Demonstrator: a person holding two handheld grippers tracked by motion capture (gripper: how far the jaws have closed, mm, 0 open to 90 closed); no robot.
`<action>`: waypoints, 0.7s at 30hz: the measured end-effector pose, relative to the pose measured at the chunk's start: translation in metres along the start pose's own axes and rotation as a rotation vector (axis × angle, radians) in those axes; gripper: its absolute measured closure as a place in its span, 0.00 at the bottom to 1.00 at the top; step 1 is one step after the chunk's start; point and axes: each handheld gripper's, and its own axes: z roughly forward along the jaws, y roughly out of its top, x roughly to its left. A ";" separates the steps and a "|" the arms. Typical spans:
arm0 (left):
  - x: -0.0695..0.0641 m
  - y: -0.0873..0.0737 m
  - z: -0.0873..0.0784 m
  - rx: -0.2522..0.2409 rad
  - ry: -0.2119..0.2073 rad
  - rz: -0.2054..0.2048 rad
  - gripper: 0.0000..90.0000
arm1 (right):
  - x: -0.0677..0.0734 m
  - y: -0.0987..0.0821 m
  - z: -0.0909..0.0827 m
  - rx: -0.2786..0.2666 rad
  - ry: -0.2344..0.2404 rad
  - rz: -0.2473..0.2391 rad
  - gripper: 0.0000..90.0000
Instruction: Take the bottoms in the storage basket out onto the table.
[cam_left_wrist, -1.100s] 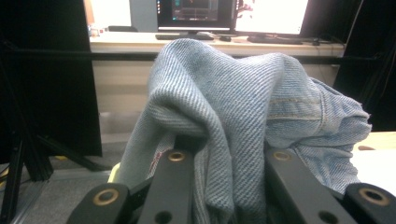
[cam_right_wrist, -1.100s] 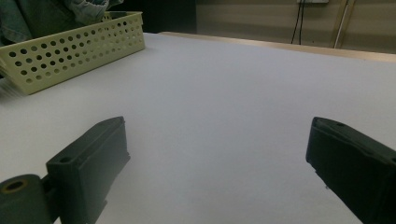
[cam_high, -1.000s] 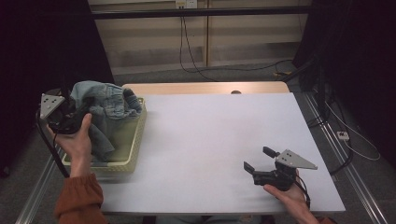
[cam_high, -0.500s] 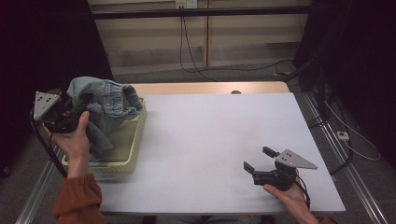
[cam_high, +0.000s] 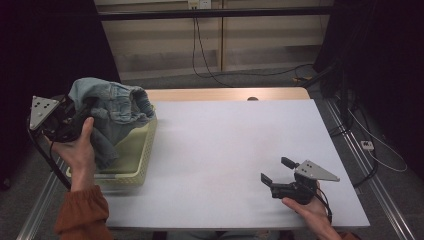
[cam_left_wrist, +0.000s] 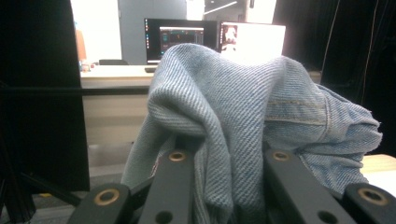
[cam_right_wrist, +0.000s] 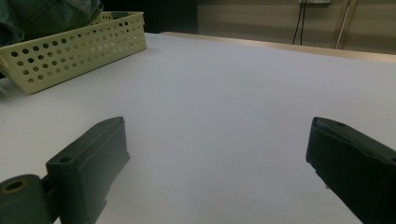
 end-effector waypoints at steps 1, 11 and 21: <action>-0.001 0.001 -0.001 -0.004 0.000 -0.003 0.89 | 0.000 0.000 0.000 0.000 0.000 -0.001 0.06; -0.004 0.008 -0.005 -0.038 -0.016 -0.006 0.89 | 0.000 0.000 0.000 -0.001 0.000 -0.002 0.06; -0.008 0.017 -0.008 -0.067 -0.024 -0.007 0.89 | 0.000 0.000 0.000 -0.001 0.001 -0.002 0.06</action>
